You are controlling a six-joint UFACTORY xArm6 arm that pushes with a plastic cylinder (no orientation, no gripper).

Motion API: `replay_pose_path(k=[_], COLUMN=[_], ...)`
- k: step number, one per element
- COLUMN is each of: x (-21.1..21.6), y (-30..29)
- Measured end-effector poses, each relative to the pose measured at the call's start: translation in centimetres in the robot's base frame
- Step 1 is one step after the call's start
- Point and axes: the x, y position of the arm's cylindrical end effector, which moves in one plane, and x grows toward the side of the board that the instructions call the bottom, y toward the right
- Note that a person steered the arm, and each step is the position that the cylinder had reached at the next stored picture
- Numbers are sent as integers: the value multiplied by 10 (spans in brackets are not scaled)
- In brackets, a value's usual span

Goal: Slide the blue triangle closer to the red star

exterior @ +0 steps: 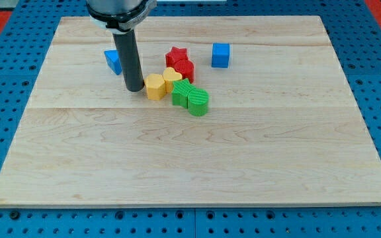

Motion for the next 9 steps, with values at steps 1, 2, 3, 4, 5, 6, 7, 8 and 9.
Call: replay_pose_path(k=[1, 2, 3, 4, 5, 6, 7, 8, 9], x=[0, -6, -40, -72, -83, -83, -83, -71, -53], y=[-39, -77, -79, -83, -89, -81, -79, -78, -78])
